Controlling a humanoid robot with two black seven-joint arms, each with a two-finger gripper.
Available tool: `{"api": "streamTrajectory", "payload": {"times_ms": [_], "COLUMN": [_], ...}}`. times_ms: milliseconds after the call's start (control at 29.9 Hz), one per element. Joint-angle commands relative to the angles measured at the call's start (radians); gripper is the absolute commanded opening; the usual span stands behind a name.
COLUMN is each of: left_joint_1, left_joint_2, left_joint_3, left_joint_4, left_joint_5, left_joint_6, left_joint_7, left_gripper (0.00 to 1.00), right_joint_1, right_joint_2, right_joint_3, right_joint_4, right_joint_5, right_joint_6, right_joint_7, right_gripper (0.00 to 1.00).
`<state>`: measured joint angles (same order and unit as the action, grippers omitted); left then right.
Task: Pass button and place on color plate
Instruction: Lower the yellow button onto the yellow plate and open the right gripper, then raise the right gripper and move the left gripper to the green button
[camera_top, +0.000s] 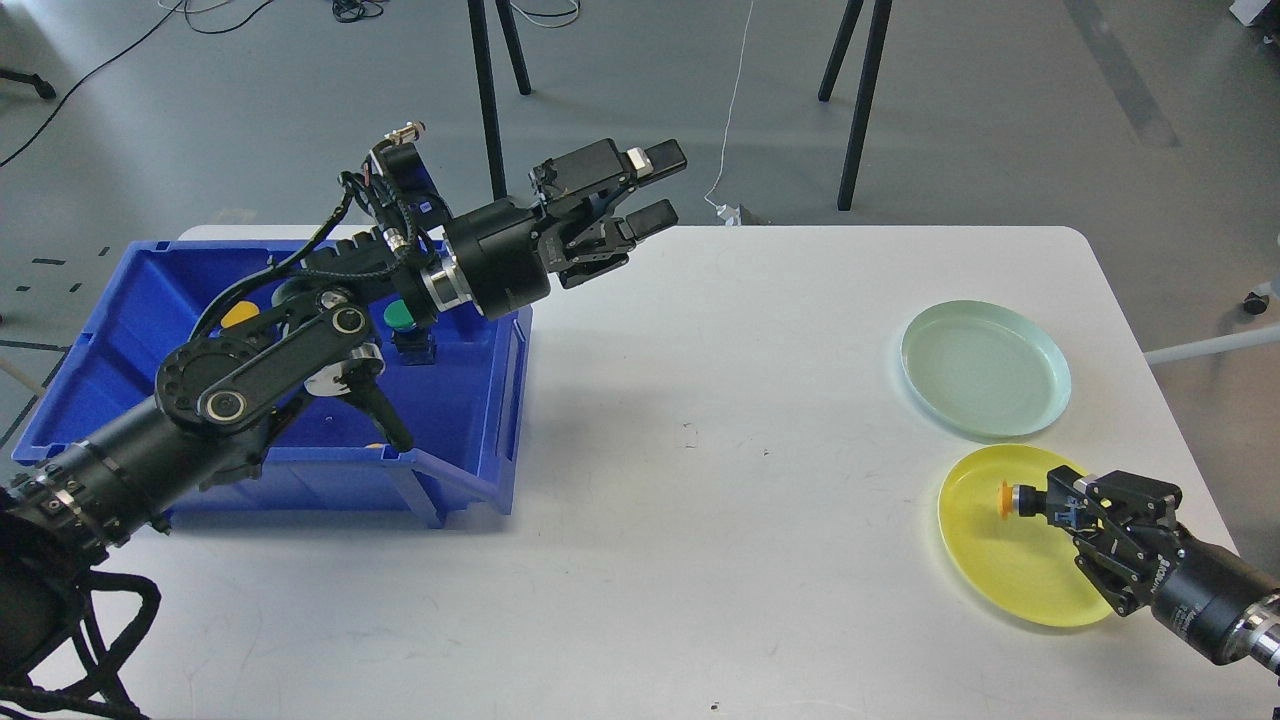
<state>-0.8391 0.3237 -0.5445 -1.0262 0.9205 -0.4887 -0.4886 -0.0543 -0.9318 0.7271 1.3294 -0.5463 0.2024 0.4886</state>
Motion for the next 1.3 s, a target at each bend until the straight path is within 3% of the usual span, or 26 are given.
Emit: {"api": "streamTrajectory", "payload": {"times_ms": [0, 568, 702, 835, 969, 1102, 1269], "left_joint_1": [0.0, -0.002, -0.002, 0.002, 0.025, 0.028, 0.026], "left_joint_2": [0.0, 0.0, 0.0, 0.029, 0.152, 0.294, 0.541], "left_joint_3": [0.0, 0.0, -0.002, -0.005, -0.052, -0.04, 0.017], "left_joint_4": [0.0, 0.0, 0.0, -0.018, -0.09, -0.172, -0.342], "left_joint_5": [0.0, -0.002, -0.003, -0.005, -0.011, -0.003, 0.144], "left_joint_6": [0.0, 0.0, 0.0, 0.0, 0.0, 0.0, 0.0], "left_joint_7": [0.0, 0.0, 0.0, 0.0, 0.0, 0.0, 0.0], "left_gripper": [0.87, 0.87, 0.87, 0.88, 0.88, 0.9, 0.92], "right_joint_1": [-0.005, -0.03, -0.025, -0.015, 0.057, 0.223, 0.324], "right_joint_2": [0.004, -0.004, -0.01, 0.002, 0.054, 0.126, 0.232], "right_joint_3": [0.0, 0.012, 0.041, 0.19, 0.317, 0.325, 0.325], "right_joint_4": [-0.025, -0.026, -0.018, -0.016, -0.016, -0.019, -0.021], "right_joint_5": [0.003, 0.028, 0.118, 0.158, 0.213, 0.299, 0.315], "right_joint_6": [0.0, 0.009, 0.058, 0.17, 0.278, 0.286, 0.286], "right_joint_7": [0.0, 0.0, 0.0, 0.0, 0.0, 0.0, 0.0], "right_gripper": [0.49, 0.65, 0.65, 0.68, 0.78, 0.96, 0.98]}}
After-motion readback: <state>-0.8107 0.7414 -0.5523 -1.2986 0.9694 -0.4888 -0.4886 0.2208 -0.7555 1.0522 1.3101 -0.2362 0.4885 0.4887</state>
